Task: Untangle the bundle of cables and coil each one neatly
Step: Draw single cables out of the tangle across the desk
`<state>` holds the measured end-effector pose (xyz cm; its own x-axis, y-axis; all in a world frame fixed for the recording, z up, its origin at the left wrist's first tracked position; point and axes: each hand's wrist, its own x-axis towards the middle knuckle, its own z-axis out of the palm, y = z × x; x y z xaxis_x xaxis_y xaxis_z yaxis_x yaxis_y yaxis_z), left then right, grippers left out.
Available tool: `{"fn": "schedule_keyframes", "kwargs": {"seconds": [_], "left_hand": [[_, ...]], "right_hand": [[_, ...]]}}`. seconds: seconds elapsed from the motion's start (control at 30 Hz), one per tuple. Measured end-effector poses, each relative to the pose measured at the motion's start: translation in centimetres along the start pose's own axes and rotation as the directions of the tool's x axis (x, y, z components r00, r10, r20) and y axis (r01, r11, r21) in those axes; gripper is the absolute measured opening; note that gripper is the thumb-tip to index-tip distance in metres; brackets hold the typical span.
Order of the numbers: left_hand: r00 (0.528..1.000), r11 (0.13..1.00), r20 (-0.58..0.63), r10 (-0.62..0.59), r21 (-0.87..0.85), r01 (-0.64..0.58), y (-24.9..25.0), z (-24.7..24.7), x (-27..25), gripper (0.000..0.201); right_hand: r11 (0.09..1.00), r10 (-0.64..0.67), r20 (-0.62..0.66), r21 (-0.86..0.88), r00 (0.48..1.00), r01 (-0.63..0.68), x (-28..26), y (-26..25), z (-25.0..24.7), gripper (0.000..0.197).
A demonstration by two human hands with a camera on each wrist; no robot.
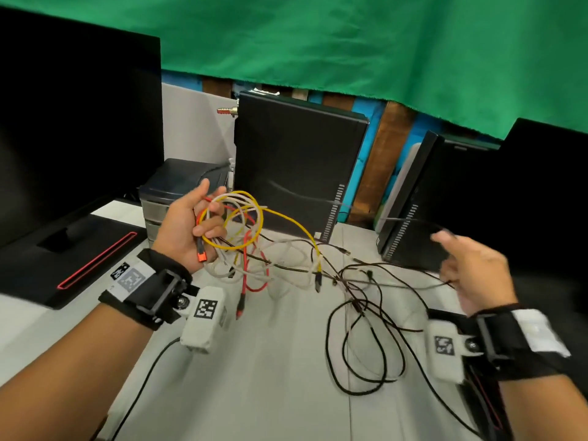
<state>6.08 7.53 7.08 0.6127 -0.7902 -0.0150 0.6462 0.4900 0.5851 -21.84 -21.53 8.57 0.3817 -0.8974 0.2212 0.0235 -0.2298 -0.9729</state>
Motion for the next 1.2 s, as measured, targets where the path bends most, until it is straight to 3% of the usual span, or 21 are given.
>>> {"fn": "schedule_keyframes", "kwargs": {"seconds": [0.1,0.23,0.33,0.37,0.47,0.53,0.6,0.67,0.7,0.73,0.77,0.8,0.87,0.9,0.93,1.03,1.2], "left_hand": [[0.999,0.997,-0.036,0.019,0.079,-0.016,0.6,-1.0,0.3,0.03],[0.994,0.98,-0.085,0.065,0.194,-0.047,0.4,-1.6,0.5,0.029],[0.99,0.969,-0.103,0.099,0.237,-0.072,0.5,-2.3,0.4,0.03],[0.989,0.963,-0.104,0.109,0.257,-0.079,0.6,-2.4,0.3,0.029],[0.985,0.945,-0.104,0.136,0.313,-0.098,1.1,-2.7,0.4,0.026],[0.98,0.934,-0.123,0.156,0.341,-0.106,1.5,-3.0,0.5,0.024],[0.972,0.926,-0.154,0.178,0.36,-0.112,1.9,-3.5,0.6,0.023],[0.968,0.921,-0.165,0.187,0.373,-0.115,2.2,-4.0,0.6,0.024],[0.968,0.916,-0.163,0.189,0.385,-0.114,2.2,-4.0,0.6,0.024],[0.969,0.908,-0.158,0.19,0.405,-0.112,2.1,-4.0,0.7,0.023],[0.971,0.896,-0.145,0.192,0.43,-0.113,1.9,-3.8,0.7,0.023],[0.972,0.88,-0.127,0.196,0.46,-0.118,1.6,-3.4,0.7,0.023],[0.971,0.843,-0.09,0.221,0.518,-0.144,0.9,-2.4,0.5,0.021],[0.969,0.825,-0.075,0.237,0.543,-0.16,0.7,-1.8,0.4,0.018],[0.966,0.806,-0.059,0.251,0.565,-0.175,0.5,-1.1,0.2,0.017],[0.958,0.768,0.005,0.288,0.596,-0.234,0.7,1.2,-0.7,0.018],[0.949,0.823,0.131,0.285,0.474,-0.313,1.8,4.0,-2.7,0.025]], "right_hand": [[0.996,0.07,0.02,0.06,0.997,-0.072,2.8,-1.3,-2.9,0.019],[0.996,0.05,-0.002,-0.073,0.999,-0.05,6.3,-4.4,-5.9,0.025],[0.957,-0.066,0.018,-0.281,0.998,0.069,7.4,-7.0,-6.2,0.017],[0.931,-0.124,-0.032,-0.349,0.992,0.105,7.8,-7.7,-6.0,0.014],[0.863,-0.268,-0.201,-0.484,0.942,0.142,10.6,-9.0,-6.2,0.02],[0.854,-0.277,-0.255,-0.507,0.926,0.116,13.5,-9.6,-7.2,0.033],[0.85,-0.331,-0.263,-0.5,0.906,0.165,13.3,-11.8,-6.7,0.034],[0.756,-0.521,-0.251,-0.579,0.816,0.305,20.2,-11.7,-10.8,0.033],[0.715,-0.549,-0.183,-0.609,0.815,0.345,24.7,-12.9,-13.2,0.043],[0.685,-0.594,-0.191,-0.63,0.782,0.367,27.3,-13.9,-14.4,0.053],[0.642,-0.65,-0.186,-0.653,0.737,0.402,29.4,-14.6,-15.3,0.053],[0.627,-0.669,-0.154,-0.643,0.727,0.441,28.4,-15.8,-14.8,0.043],[0.667,-0.522,-0.099,-0.667,0.847,0.332,17.1,-18.3,-7.8,0.02],[0.665,-0.487,-0.094,-0.685,0.868,0.298,11.6,-18.7,-2.6,0.014],[0.664,-0.449,-0.075,-0.695,0.89,0.276,9.9,-18.3,-1.2,0.015],[0.538,-0.42,0.033,-0.795,0.907,0.279,7.2,-16.4,1.0,0.037],[0.37,-0.235,0.071,-0.916,0.969,0.157,7.6,-11.4,3.0,0.055]]}}
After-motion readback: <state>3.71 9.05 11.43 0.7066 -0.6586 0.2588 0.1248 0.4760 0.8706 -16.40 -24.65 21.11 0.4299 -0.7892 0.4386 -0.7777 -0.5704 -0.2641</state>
